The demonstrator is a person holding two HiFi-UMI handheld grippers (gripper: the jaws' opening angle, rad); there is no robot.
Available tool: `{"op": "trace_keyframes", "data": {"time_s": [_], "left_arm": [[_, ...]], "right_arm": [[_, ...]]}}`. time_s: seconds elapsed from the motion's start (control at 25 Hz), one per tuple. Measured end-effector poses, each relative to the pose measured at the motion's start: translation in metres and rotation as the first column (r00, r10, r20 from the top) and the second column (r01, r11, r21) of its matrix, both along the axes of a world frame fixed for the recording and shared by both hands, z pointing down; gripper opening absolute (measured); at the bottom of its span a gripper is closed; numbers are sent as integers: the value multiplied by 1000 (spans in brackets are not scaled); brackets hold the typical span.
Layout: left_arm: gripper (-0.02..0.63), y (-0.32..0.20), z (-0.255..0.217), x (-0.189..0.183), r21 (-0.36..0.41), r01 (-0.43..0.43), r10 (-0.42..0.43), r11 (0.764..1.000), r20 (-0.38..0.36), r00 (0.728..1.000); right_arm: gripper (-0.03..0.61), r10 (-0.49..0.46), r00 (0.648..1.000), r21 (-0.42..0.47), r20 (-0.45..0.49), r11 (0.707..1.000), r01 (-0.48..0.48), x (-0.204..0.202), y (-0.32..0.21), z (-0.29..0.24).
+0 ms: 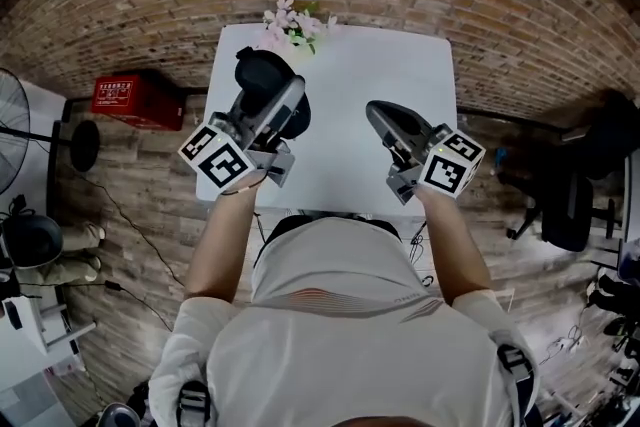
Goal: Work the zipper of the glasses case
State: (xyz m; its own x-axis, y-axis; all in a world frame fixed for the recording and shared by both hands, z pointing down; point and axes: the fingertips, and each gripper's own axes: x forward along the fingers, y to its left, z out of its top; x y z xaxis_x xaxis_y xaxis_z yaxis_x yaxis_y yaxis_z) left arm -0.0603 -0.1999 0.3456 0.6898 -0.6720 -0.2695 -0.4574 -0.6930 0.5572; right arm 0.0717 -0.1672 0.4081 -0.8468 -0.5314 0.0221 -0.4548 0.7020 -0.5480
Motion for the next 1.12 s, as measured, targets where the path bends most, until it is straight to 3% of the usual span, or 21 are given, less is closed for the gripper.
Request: {"op": "trace_keyframes", "data": {"time_s": [0.12, 0.28, 0.4, 0.52, 0.68, 1.12], "left_arm": [[258, 0, 4, -6, 55, 92, -102, 994, 228, 968], [258, 0, 13, -21, 96, 197, -219, 976, 433, 874], [258, 2, 21, -32, 130, 251, -280, 959, 543, 792], [258, 7, 26, -37, 152, 274, -310, 950, 583, 751], [259, 13, 33, -37, 133, 281, -305, 951, 571, 762], [259, 15, 30, -36, 130, 263, -291, 956, 540, 790]], "right_arm": [[48, 160, 983, 128, -86, 981, -148, 27, -17, -19], [48, 314, 933, 263, -178, 929, -262, 55, -27, -42], [48, 399, 892, 344, -214, 885, -313, 70, -30, -58], [49, 469, 850, 394, -241, 847, -356, 83, -30, -68], [49, 483, 834, 394, -269, 845, -362, 84, -29, -65], [51, 452, 849, 360, -275, 867, -345, 69, -25, -53]]}}
